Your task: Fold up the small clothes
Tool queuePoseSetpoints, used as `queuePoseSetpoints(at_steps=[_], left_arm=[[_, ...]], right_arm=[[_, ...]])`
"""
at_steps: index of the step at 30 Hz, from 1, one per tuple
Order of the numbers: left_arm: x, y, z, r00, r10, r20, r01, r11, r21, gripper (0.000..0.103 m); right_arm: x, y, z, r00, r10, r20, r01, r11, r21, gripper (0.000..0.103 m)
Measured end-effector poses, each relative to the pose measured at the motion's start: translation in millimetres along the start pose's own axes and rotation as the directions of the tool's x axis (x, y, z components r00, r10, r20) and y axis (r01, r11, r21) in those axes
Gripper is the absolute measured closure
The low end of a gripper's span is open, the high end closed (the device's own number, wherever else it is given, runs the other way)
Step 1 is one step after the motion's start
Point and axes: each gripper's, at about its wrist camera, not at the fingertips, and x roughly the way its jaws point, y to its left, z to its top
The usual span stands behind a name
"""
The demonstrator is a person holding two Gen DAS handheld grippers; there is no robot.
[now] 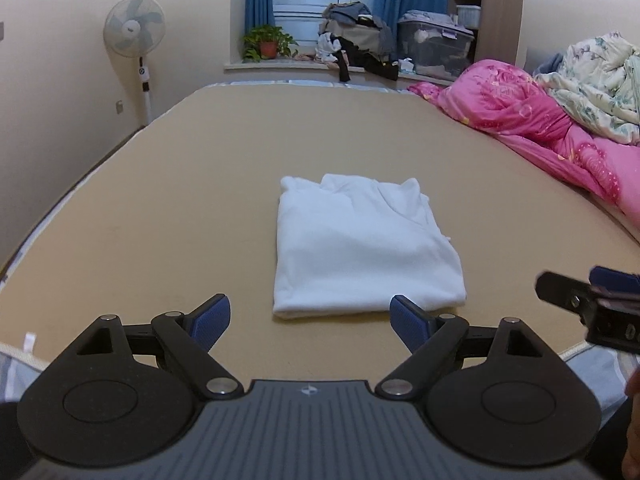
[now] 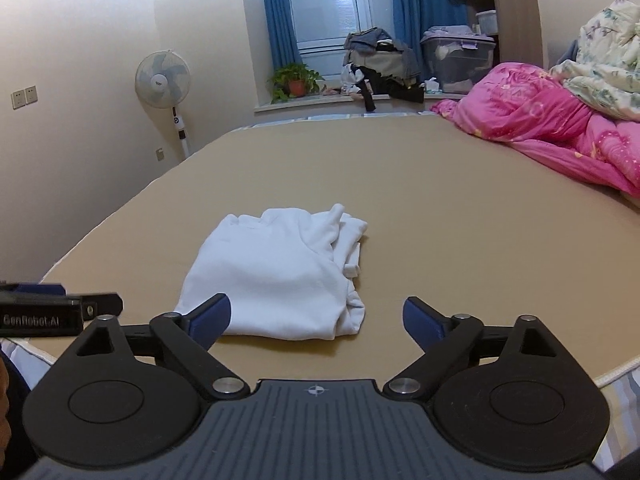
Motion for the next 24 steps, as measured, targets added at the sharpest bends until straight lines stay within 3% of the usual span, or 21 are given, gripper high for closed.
queuePoseSetpoints(at_steps=[7, 11, 15, 24], left_arm=[[12.6, -8.6, -1.7, 0.998, 0.052, 0.028, -0.053, 0.998, 0.018, 0.013], [27.4, -7.3, 2.1, 0.999, -0.005, -0.032, 0.005, 1.0, -0.016, 0.013], [30.8, -10.2, 5.8, 1.0, -0.005, -0.001, 0.005, 1.0, -0.008, 0.013], [43.5, -10.7, 8.0, 1.0, 0.004, -0.028, -0.005, 1.0, -0.02, 0.013]], right_arm=[[29.5, 10.0, -0.3, 0.999, -0.009, -0.041, 0.008, 1.0, -0.004, 0.008], [42.3, 19.5, -0.8, 0.999, 0.0, -0.041, -0.001, 1.0, -0.028, 0.008], [52.4, 24.8, -0.6, 0.999, -0.003, -0.044, 0.001, 0.999, -0.045, 0.005], [65.8, 20.4, 3.6, 0.998, -0.005, -0.061, 0.004, 1.0, -0.02, 0.005]])
